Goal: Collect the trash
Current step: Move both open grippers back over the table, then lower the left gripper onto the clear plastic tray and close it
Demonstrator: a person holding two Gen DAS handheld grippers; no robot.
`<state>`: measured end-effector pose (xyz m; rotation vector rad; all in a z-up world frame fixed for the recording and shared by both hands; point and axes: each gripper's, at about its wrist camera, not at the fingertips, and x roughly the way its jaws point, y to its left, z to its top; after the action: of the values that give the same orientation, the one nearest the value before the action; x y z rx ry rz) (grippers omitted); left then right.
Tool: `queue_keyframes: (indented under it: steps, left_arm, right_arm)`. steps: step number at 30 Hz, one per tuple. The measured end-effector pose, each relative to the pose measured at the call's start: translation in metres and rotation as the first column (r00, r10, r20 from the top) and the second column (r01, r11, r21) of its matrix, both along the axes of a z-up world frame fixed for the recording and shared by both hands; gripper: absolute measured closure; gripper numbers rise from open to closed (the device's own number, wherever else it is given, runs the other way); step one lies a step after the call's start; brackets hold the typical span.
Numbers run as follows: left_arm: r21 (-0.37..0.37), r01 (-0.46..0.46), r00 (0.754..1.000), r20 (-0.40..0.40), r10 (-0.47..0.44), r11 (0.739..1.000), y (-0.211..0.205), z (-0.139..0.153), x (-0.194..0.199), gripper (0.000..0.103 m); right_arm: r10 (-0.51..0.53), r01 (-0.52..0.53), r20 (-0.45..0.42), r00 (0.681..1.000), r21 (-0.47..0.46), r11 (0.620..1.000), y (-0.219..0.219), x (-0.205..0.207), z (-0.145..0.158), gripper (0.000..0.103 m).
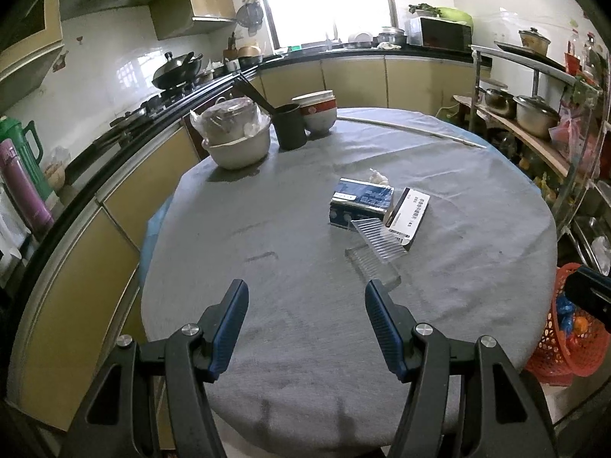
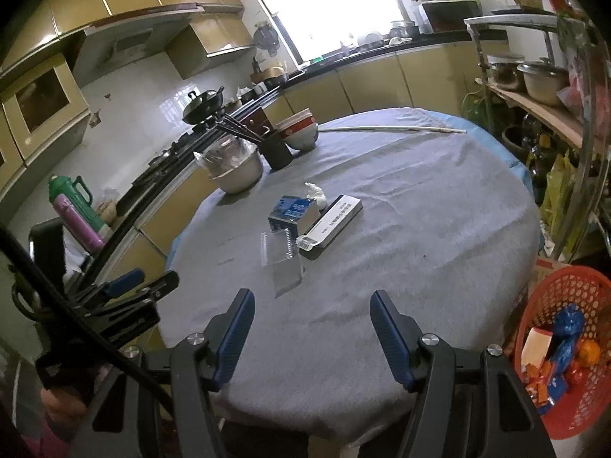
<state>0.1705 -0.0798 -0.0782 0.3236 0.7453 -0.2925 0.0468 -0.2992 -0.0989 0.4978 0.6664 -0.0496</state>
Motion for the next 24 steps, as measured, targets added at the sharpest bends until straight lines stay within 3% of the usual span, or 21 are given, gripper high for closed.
queue_keyframes:
  steps: [9, 13, 17, 24]
  left_arm:
    - [-0.019, -0.002, 0.999, -0.046, 0.001, 1.000, 0.004, -0.008, 0.017, 0.039]
    - [-0.080, 0.015, 0.991, -0.132, -0.026, 0.997, 0.005, -0.017, 0.032, 0.039]
    - [-0.119, 0.017, 0.968, -0.248, -0.046, 0.993, 0.002, -0.037, 0.051, 0.038]
    - [-0.171, -0.023, 0.937, -0.348, -0.039, 0.985, -0.016, -0.055, 0.074, 0.038]
  right_arm:
    - [-0.022, 0.020, -0.072, 0.997, -0.032, 0.999, -0.006, 0.024, -0.016, 0.036]
    - [-0.015, 0.019, -0.119, 0.993, 0.033, 0.999, -0.016, 0.030, -0.031, 0.036]
    - [-0.039, 0.045, -0.136, 0.990, 0.042, 0.998, -0.023, 0.029, -0.044, 0.036]
    - [-0.067, 0.079, -0.157, 0.985, 0.072, 0.994, -0.037, 0.031, -0.061, 0.036]
